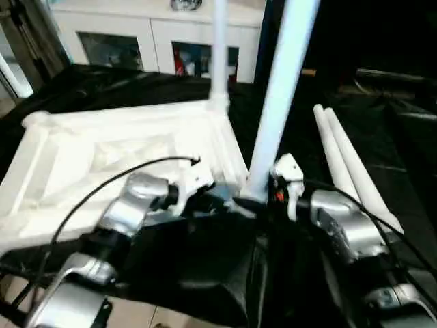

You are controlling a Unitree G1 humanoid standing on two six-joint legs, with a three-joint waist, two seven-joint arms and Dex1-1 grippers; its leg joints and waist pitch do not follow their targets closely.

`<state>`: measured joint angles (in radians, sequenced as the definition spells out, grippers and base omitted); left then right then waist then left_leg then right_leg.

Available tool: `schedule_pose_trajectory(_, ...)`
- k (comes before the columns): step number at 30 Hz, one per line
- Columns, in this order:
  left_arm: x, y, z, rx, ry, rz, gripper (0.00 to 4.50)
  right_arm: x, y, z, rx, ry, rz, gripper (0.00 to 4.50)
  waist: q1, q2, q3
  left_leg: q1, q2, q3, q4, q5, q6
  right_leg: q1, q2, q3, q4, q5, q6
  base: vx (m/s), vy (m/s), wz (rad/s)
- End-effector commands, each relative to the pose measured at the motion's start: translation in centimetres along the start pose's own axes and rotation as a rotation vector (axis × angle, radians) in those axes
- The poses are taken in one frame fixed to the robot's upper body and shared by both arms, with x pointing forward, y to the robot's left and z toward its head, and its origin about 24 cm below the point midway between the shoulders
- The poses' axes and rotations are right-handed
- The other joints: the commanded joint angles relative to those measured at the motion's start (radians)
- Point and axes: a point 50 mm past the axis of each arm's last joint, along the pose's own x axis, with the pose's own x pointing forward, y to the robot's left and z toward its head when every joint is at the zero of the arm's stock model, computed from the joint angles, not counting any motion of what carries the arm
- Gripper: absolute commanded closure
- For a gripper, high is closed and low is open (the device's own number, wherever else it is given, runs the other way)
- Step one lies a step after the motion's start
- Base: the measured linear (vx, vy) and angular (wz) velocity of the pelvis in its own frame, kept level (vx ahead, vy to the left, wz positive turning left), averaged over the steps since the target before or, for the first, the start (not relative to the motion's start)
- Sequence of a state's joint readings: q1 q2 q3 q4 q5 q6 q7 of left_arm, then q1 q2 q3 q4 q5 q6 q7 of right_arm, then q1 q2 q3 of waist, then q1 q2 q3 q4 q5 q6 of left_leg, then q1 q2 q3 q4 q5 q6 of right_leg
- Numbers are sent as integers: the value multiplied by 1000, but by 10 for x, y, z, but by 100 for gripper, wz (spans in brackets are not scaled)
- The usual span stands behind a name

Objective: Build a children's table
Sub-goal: Rotate leg to tighten

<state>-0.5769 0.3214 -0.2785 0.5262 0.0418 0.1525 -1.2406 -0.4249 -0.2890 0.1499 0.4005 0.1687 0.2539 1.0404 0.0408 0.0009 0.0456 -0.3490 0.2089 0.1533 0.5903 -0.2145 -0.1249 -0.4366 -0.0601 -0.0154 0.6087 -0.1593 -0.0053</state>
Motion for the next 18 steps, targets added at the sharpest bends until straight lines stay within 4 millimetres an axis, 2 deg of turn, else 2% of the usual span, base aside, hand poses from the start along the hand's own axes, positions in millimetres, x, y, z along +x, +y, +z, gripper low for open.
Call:
schedule_pose_trajectory(1, 7, -7, 13, 30, -83, -71, 450, 5, 8, 3, -5, -11, 81, 72, -1, -9, -56, -10, 4, 19, -67, -160, 81, 71, -44, 23, -75, -235, -230, 0, 0, 0)
schedule_pose_trajectory(5, 4, -7, 11, 31, -75, -75, 450, 4, 11, 3, 10, -9, 106, 87, -1, -11, -56, -11, 2, 19, -67, -164, 71, 71, -45, 23, -78, -273, -215, 0, 0, 0)
schedule_pose_trajectory(6, 4, -7, 11, 30, -74, -76, 450, 5, 11, 3, 13, -10, 116, 108, -1, -11, -57, -11, 2, 19, -67, -157, 69, 71, -45, 23, -78, -271, -211, 0, 0, 0)
schedule_pose_trajectory(8, 3, -8, 11, 30, -73, -78, 450, 6, 13, 3, 12, -8, 126, 108, -1, -13, -57, -13, 2, 18, -67, -149, 69, 72, -45, 23, -76, -266, -210, 0, 0, 0)
schedule_pose_trajectory(11, 4, -5, 11, 16, -86, -49, 450, 10, 15, 1, 25, -6, 135, 144, 1, -17, -58, -13, 2, 19, -66, -135, 71, 72, -45, 22, -74, -250, -211, 0, 0, 0)
schedule_pose_trajectory(14, 6, -2, 13, 0, -103, -11, 450, 13, 15, -1, 40, -7, 115, 153, 2, -18, -58, -13, 0, 20, -65, -128, 73, 72, -45, 23, -73, -244, -211, 0, 0, 0)
schedule_pose_trajectory(15, 9, 2, 16, -14, -121, 29, 450, 17, 14, -3, 57, -8, 75, 171, 3, -18, -57, -14, 0, 20, -65, -128, 69, 72, -46, 23, -75, -262, -204, 0, 0, 0)
schedule_pose_trajectory(16, 9, 2, 16, -14, -121, 29, 450, 17, 14, -3, 57, -8, 75, 171, 3, -18, -56, -14, -1, 20, -66, -129, 66, 71, -45, 23, -77, -272, -199, 0, 0, 0)
schedule_pose_trajectory(18, 16, 11, 24, -33, -150, 121, 450, 28, 10, -7, 88, -9, -54, 176, 0, -18, -54, -12, -4, 21, -67, -142, 55, 67, -43, 22, -81, -316, -182, 0, 0, 0)
